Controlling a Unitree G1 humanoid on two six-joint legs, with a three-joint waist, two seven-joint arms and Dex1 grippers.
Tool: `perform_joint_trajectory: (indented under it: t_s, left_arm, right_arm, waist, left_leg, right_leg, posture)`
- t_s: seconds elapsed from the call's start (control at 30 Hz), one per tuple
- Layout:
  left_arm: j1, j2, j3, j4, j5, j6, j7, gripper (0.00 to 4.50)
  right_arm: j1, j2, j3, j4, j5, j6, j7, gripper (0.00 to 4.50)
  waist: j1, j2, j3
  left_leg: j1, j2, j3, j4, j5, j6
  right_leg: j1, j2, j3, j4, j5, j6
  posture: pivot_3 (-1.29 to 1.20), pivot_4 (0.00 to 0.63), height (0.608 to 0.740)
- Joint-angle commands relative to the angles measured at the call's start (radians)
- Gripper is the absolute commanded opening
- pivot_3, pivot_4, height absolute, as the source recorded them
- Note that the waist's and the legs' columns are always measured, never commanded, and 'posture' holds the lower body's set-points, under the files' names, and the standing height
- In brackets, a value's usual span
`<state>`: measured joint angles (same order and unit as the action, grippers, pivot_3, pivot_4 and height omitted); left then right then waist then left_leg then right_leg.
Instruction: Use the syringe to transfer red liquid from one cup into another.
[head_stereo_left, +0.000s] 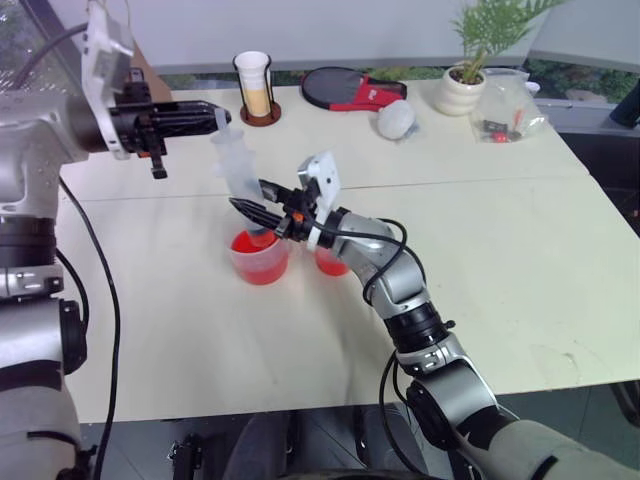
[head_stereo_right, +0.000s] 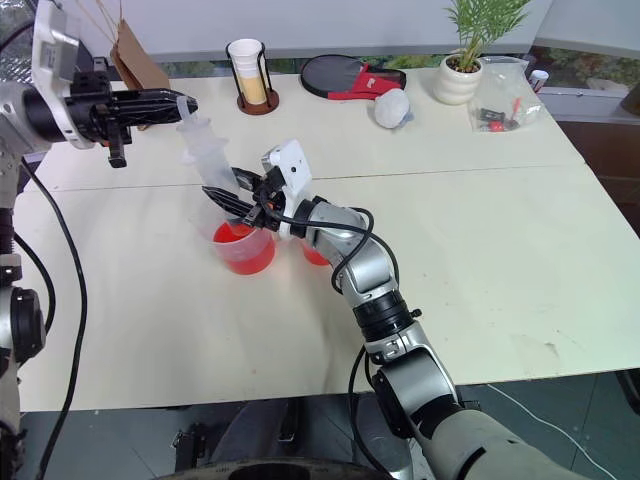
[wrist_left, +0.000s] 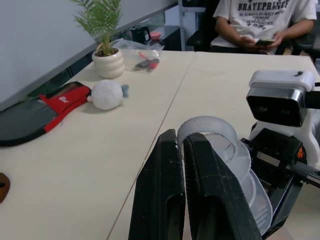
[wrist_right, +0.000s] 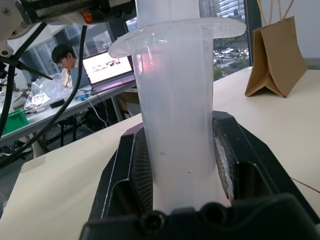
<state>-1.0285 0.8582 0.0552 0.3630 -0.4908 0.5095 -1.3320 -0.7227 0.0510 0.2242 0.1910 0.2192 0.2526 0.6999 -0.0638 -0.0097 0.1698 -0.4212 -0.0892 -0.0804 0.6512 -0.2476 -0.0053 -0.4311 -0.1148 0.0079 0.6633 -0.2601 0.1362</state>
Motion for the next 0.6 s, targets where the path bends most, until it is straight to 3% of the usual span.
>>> perform_joint_trajectory:
  t_s: [0.03,0.13,0.4,0.6]
  left_arm:
    - [0.001,0.097,0.077,-0.059,-0.006,0.024,0.005,0.67]
    - [0.090,0.133,0.119,-0.087,-0.029,0.060,0.019,2.01]
    - [0.293,0.124,0.270,-0.093,-0.117,0.130,0.072,2.01]
    - [0.251,0.057,0.246,-0.083,-0.111,0.099,0.119,2.01]
  right_arm:
    - [-0.013,0.028,0.046,-0.040,0.021,0.017,0.037,1.36]
    - [-0.062,0.030,-0.054,-0.095,0.088,0.056,-0.014,1.36]
    - [-0.115,0.044,-0.125,-0.275,0.202,0.182,-0.107,1.36]
    - [-0.157,-0.011,-0.215,-0.351,0.264,0.253,-0.182,1.36]
  waist:
    - [-0.010,0.000,0.000]
    - [-0.017,0.000,0.000]
    - [-0.003,0.000,0.000]
    - [0.015,0.000,0.000]
  left_leg:
    - [0.000,0.000,0.000,0.000,0.000,0.000]
    - [0.000,0.001,0.001,-0.002,0.000,0.000]
    - [0.000,0.001,-0.003,0.000,0.000,-0.001]
    - [0.000,0.000,-0.003,0.001,0.000,-0.001]
  right_leg:
    - [0.000,0.000,0.000,0.000,0.000,0.000]
    - [-0.002,0.000,0.001,0.001,0.000,0.000]
    - [-0.001,0.001,0.001,0.001,0.000,0.000]
    - [0.002,0.001,0.001,0.000,0.000,0.000]
  posture:
    - [0.00,0.150,0.739]
    - [0.00,0.150,0.739]
    - [0.00,0.150,0.739]
    - [0.00,0.150,0.739]
